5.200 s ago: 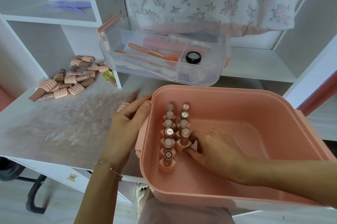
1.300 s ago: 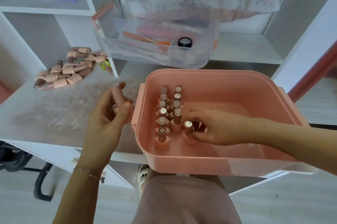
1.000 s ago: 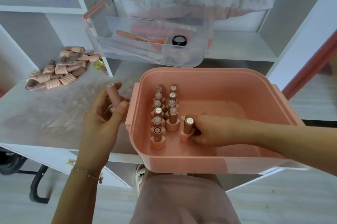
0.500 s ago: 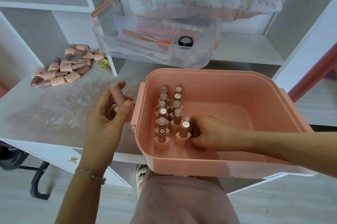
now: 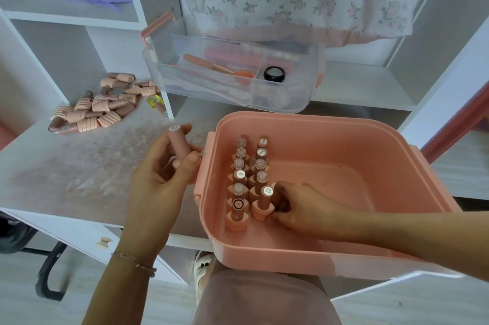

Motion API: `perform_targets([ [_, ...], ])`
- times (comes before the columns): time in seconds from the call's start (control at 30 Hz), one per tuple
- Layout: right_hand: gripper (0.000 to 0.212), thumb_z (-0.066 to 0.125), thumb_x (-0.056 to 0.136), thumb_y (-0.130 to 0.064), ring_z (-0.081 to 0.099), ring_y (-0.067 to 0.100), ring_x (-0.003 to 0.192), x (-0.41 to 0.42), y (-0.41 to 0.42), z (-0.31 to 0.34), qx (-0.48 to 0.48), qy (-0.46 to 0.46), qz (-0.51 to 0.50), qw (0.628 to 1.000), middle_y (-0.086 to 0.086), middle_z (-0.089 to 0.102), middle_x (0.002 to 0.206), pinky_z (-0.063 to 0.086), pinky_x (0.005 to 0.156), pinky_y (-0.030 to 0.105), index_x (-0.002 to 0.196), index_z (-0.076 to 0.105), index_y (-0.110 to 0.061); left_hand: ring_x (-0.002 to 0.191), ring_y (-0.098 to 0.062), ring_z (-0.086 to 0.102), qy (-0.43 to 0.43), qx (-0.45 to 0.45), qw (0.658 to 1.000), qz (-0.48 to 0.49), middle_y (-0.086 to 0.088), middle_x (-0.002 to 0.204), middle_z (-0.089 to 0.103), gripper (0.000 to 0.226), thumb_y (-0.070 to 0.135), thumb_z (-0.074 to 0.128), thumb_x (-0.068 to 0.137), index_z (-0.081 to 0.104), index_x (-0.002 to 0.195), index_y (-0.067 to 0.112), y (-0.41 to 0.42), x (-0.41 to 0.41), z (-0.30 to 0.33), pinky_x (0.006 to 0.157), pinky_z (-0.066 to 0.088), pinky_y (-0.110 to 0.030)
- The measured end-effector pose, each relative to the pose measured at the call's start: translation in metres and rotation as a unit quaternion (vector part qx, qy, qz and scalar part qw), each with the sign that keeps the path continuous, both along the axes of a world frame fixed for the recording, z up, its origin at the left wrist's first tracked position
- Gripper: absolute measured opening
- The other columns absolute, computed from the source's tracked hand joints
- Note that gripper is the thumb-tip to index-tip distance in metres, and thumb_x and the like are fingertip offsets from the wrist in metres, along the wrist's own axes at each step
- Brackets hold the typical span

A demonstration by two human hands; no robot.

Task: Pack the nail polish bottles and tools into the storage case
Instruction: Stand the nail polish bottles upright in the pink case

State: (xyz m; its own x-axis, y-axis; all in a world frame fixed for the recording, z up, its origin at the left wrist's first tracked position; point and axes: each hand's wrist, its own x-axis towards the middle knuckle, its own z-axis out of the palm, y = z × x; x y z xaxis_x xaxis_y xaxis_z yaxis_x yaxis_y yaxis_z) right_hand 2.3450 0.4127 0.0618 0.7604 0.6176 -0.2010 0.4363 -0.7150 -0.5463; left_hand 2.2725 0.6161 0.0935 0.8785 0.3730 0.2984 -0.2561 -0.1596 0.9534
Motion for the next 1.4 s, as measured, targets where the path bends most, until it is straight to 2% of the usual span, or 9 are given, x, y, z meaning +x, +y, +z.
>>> perform_targets([
  [0.27, 0.016, 0.064, 0.080, -0.024, 0.049, 0.009, 0.073, 0.000, 0.002, -0.001, 0.015, 0.012, -0.011, 1.000, -0.008, 0.054, 0.077, 0.032, 0.054, 0.015, 0.080, 0.048, -0.025, 0.082, -0.006, 0.062, 0.003, -0.017, 1.000, -0.001, 0.015, 0.080, 0.066, 0.034, 0.008, 0.055, 0.089, 0.058, 0.109, 0.035, -0.001, 0.004, 0.002, 0.070, 0.054, -0.018],
  [0.4, 0.015, 0.066, 0.079, -0.024, 0.048, 0.009, 0.070, 0.001, 0.001, -0.001, 0.010, 0.019, -0.023, 1.000, -0.010, 0.053, 0.073, 0.035, 0.051, 0.005, 0.082, 0.051, -0.024, 0.080, -0.007, 0.062, 0.008, -0.040, 0.999, -0.002, 0.013, 0.081, 0.067, 0.032, 0.010, 0.055, 0.088, 0.058, 0.111, 0.032, -0.002, 0.005, 0.001, 0.068, 0.055, -0.020],
  [0.57, 0.015, 0.066, 0.079, -0.022, 0.048, 0.009, 0.069, 0.002, 0.002, -0.001, 0.006, 0.035, -0.035, 0.999, -0.014, 0.051, 0.068, 0.033, 0.049, 0.004, 0.081, 0.051, -0.025, 0.082, -0.011, 0.061, 0.015, -0.066, 0.998, -0.008, 0.012, 0.082, 0.067, 0.029, 0.019, 0.057, 0.083, 0.060, 0.108, 0.034, -0.001, 0.006, -0.001, 0.070, 0.055, -0.027],
  [0.93, 0.011, 0.063, 0.079, -0.019, 0.045, -0.002, 0.060, 0.002, 0.002, -0.003, 0.002, 0.046, -0.048, 0.998, -0.015, 0.051, 0.067, 0.035, 0.049, 0.004, 0.081, 0.054, -0.024, 0.074, -0.004, 0.062, 0.020, -0.106, 0.994, -0.002, 0.010, 0.083, 0.066, 0.030, 0.011, 0.055, 0.087, 0.060, 0.107, 0.032, -0.001, 0.011, -0.002, 0.061, 0.053, -0.018],
  [1.07, 0.012, 0.061, 0.080, -0.020, 0.042, -0.002, 0.059, 0.003, 0.003, 0.002, -0.027, 0.048, -0.036, 0.998, -0.016, 0.049, 0.065, 0.034, 0.047, 0.003, 0.077, 0.051, -0.026, 0.078, -0.006, 0.065, 0.012, -0.114, 0.993, 0.010, 0.009, 0.081, 0.070, 0.034, 0.014, 0.059, 0.081, 0.058, 0.112, 0.029, -0.001, 0.012, 0.000, 0.069, 0.055, -0.020],
  [1.13, 0.016, 0.060, 0.080, -0.021, 0.044, 0.000, 0.059, 0.005, 0.003, 0.007, -0.058, 0.055, -0.026, 0.996, -0.016, 0.048, 0.063, 0.033, 0.044, 0.003, 0.071, 0.048, -0.027, 0.082, -0.007, 0.067, -0.006, -0.120, 0.993, 0.020, 0.009, 0.081, 0.073, 0.033, 0.020, 0.061, 0.073, 0.059, 0.106, 0.027, 0.000, 0.012, 0.004, 0.072, 0.055, -0.020],
  [1.2, 0.013, 0.062, 0.081, -0.023, 0.047, 0.002, 0.059, 0.008, 0.002, 0.016, -0.078, 0.064, -0.033, 0.994, -0.014, 0.052, 0.062, 0.033, 0.044, 0.003, 0.072, 0.054, -0.025, 0.084, -0.007, 0.066, -0.024, -0.107, 0.994, 0.025, 0.010, 0.082, 0.073, 0.028, 0.021, 0.062, 0.071, 0.060, 0.099, 0.023, 0.002, 0.013, 0.009, 0.073, 0.053, -0.020],
  [1.27, 0.009, 0.062, 0.082, -0.027, 0.050, 0.002, 0.058, 0.013, -0.001, 0.027, -0.082, 0.067, -0.054, 0.993, -0.009, 0.056, 0.066, 0.039, 0.051, 0.010, 0.078, 0.059, -0.019, 0.083, -0.005, 0.065, -0.034, -0.090, 0.995, 0.025, 0.012, 0.083, 0.073, 0.024, 0.020, 0.063, 0.073, 0.061, 0.097, 0.020, 0.003, 0.013, 0.014, 0.074, 0.052, -0.018],
  [1.4, 0.024, 0.057, 0.085, -0.032, 0.059, 0.015, 0.061, 0.019, -0.004, 0.045, -0.058, 0.011, -0.096, 0.994, 0.001, 0.066, 0.067, 0.048, 0.062, 0.027, 0.073, 0.062, -0.013, 0.081, -0.003, 0.066, -0.040, -0.074, 0.996, 0.003, 0.012, 0.083, 0.073, 0.029, 0.020, 0.064, 0.072, 0.061, 0.101, 0.019, 0.001, 0.011, 0.026, 0.073, 0.050, -0.016],
])
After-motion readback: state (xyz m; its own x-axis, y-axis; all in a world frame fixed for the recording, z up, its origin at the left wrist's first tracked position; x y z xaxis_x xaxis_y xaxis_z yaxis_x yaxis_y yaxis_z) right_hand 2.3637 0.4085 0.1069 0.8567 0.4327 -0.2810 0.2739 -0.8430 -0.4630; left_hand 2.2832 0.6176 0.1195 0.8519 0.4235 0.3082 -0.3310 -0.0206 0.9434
